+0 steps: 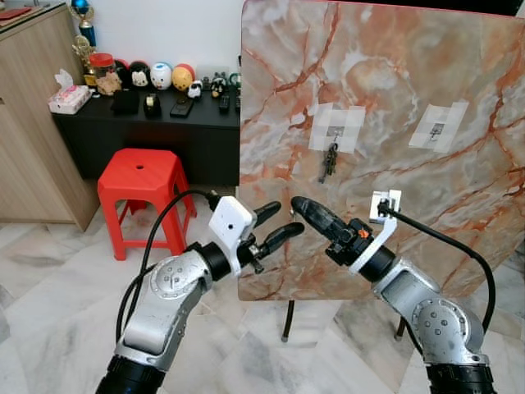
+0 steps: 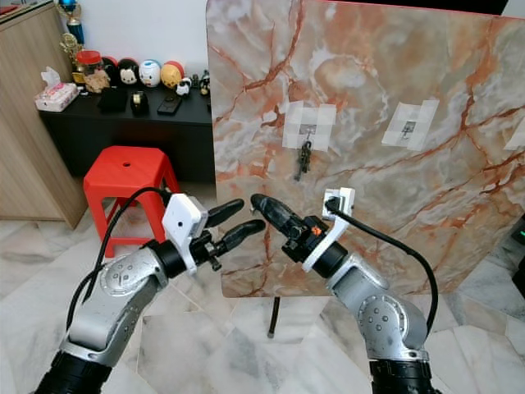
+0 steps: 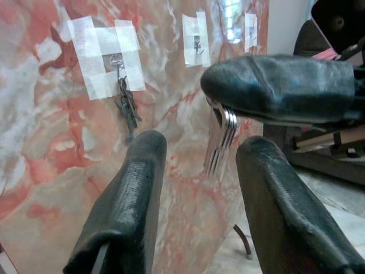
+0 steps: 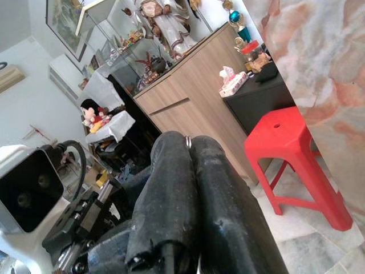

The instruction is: Hang keys on a hook

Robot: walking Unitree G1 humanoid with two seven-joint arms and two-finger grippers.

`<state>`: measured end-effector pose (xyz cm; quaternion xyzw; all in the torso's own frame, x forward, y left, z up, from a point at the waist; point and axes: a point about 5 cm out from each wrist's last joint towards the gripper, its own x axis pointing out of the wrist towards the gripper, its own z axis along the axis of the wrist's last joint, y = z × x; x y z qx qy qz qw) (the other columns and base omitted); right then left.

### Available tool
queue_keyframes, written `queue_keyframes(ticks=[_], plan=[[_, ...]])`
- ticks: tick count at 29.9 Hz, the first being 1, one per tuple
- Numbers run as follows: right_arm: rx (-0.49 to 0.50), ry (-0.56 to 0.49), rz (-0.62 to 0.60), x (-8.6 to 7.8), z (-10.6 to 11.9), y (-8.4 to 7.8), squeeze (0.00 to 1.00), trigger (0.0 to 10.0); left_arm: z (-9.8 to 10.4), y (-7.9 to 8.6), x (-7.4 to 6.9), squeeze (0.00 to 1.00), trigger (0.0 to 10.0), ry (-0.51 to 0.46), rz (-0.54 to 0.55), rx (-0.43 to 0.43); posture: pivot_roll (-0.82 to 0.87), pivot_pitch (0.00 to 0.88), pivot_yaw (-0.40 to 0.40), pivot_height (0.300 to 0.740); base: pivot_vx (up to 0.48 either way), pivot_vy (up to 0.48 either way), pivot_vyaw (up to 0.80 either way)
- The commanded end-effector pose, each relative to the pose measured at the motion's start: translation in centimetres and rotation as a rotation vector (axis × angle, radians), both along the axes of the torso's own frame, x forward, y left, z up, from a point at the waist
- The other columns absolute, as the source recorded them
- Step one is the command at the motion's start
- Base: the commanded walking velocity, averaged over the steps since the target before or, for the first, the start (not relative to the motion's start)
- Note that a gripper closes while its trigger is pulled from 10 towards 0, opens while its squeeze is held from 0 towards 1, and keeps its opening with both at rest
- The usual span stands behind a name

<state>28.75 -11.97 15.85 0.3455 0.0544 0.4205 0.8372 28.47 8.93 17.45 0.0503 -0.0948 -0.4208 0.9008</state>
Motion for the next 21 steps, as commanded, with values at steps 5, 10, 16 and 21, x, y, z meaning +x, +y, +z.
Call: queue_keyframes(ticks=[5,10,16,21], plan=[[-0.019,0.004,-0.006,-0.03,-0.3,-0.02,0.0,10.0,0.56,-0.21,0.26,0.0,10.0,-0.01,-0.004,-0.017,-0.04,0.0,-0.099,0.74,0.0,0.0,0.0],[-0.021,0.006,-0.004,-0.04,-0.3,-0.03,0.0,10.0,0.54,-0.12,0.2,0.0,10.0,-0.008,-0.002,-0.016,-0.04,0.0,-0.101,0.74,0.0,0.0,0.0],[-0.024,0.007,0.003,-0.07,-0.38,0.08,0.0,10.0,0.59,-0.03,0.28,0.0,10.0,-0.01,0.009,-0.019,-0.03,0.0,-0.102,0.74,0.0,0.0,0.0],[-0.023,0.008,0.008,-0.13,-0.42,0.28,0.0,10.0,0.63,0.03,0.35,0.0,7.9,-0.013,0.013,-0.018,-0.03,0.0,-0.102,0.74,0.0,0.0,0.0]])
